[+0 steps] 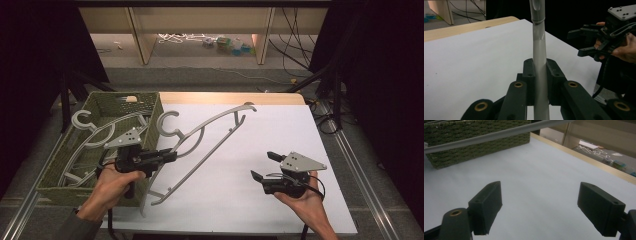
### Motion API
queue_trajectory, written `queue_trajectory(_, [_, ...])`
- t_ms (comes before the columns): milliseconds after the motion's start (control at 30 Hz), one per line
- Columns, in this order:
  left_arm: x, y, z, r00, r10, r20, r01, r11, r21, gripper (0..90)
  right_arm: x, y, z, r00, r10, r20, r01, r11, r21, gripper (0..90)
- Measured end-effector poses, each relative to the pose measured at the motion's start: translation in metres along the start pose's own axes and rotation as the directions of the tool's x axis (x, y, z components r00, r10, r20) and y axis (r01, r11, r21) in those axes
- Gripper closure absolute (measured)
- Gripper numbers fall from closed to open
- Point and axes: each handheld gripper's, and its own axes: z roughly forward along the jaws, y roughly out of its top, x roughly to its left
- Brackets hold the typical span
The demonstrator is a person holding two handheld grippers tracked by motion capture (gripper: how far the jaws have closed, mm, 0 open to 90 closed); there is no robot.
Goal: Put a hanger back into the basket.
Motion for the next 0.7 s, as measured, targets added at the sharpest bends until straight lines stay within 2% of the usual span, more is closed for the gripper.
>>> queue_trajectory(133, [-0.001,-0.001,-0.01,0.9992,-0.03,0.026,0.031,0.9995,-0.01,79.5,-0.001,-0.001,-0.001,0.9999,-0.008,0.011,0.008,0.9997,-0.021,20.4])
queue_trajectory(267, [-0.001,0.003,-0.019,0.9995,-0.028,0.013,0.028,0.9996,0.007,79.5,0.001,-0.002,-0.001,1.0,-0.008,-0.001,0.008,0.9999,-0.015,20.4])
queue_trajectory(300, [0.0,0.005,-0.02,0.9993,-0.033,0.017,0.033,0.9994,0.006,79.5,0.002,-0.002,0.0,0.9999,-0.009,0.007,0.009,0.9996,-0.027,20.4])
queue_trajectory(333, [0.0,0.007,-0.022,0.999,-0.042,0.015,0.042,0.9991,0.008,79.5,0.002,-0.002,-0.001,0.9999,-0.015,0.002,0.015,0.9998,-0.01,20.4])
queue_trajectory(367, [0.001,0.009,-0.024,0.9989,-0.044,0.017,0.044,0.999,0.004,79.5,0.003,-0.002,0.001,0.9999,-0.012,0.004,0.012,0.9996,-0.025,20.4])
queue_trajectory(533, [0.004,0.02,-0.034,0.999,-0.043,0.012,0.043,0.9991,-0.003,79.5,0.003,-0.002,0.0,1.0,-0.009,-0.004,0.009,0.9999,-0.015,20.3])
queue_trajectory(633, [0.004,0.028,-0.042,0.9998,-0.018,-0.013,0.017,0.9998,-0.004,79.5,0.003,-0.003,0.0,0.9999,-0.011,-0.005,0.011,0.9997,-0.02,20.4])
queue_trajectory(700, [0.004,0.033,-0.047,0.9995,-0.022,-0.024,0.022,0.9998,0.0,79.5,0.003,-0.003,0.0,0.9999,-0.011,-0.004,0.011,0.9998,-0.017,20.4])
